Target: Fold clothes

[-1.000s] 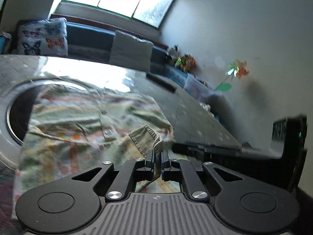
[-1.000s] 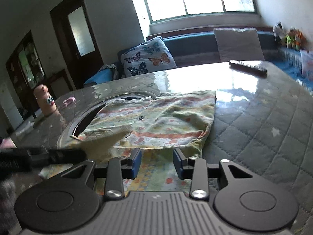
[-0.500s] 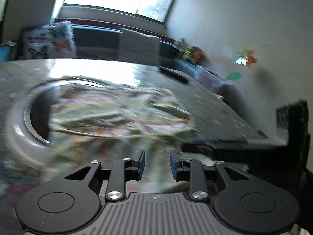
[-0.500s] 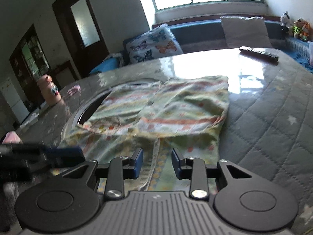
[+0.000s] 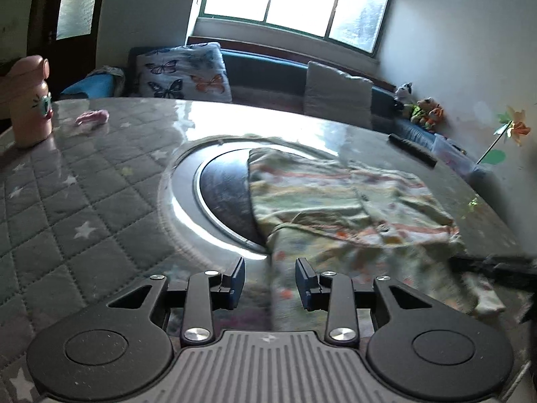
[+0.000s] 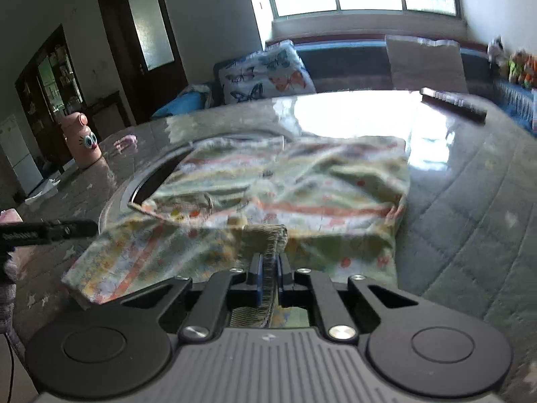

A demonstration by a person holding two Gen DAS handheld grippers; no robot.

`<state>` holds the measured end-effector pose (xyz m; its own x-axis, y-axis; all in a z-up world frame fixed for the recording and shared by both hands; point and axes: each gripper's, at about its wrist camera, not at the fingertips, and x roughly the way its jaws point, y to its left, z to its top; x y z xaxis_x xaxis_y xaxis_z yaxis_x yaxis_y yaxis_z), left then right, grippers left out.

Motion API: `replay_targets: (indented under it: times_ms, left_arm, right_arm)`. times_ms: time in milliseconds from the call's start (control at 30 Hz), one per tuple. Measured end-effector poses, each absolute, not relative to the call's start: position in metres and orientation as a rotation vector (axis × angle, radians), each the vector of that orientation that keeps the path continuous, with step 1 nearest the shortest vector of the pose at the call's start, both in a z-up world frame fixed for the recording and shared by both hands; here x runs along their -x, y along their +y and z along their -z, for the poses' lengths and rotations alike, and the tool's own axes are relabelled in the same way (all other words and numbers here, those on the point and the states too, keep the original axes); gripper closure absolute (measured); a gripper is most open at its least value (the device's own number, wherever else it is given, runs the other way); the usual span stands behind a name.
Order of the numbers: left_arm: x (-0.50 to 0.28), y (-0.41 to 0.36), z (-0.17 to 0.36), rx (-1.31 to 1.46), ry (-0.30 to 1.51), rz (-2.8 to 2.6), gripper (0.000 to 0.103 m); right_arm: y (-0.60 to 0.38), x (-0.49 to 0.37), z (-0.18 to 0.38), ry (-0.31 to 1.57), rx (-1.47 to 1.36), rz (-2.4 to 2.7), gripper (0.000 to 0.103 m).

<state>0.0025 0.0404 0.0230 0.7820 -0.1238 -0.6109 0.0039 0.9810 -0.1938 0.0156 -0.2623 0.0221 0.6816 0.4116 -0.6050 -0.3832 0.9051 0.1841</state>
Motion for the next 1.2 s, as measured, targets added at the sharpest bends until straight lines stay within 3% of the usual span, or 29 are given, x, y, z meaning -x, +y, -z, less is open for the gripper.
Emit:
replay_targets:
  times_ms: [267,533,800,1200]
  left_arm:
    - [-0.004,0.034,-0.006,0.082,0.702,0.026,0.068]
    - [-0.013,0.028,-0.027,0.083,0.653,0.079,0.070]
    - [-0.049,0.001,-0.023,0.057,0.674,0.186,0.081]
    - [-0.033,-0.014,-0.021,-0.008,0.665,0.234,0.081]
  right_arm:
    - [-0.264,-0.022,-0.020,0.705,-0.006,-0.397,0.096]
    - [-0.268,-0.022,-0.022,0.683,0.013,-0.382,0.093]
    - [-0.244,-0.037,-0.018,0.667,0.045,-0.462,0.092]
    - [-0.251,-0.013,-0.019,0.712,0.098,-0.523,0.088]
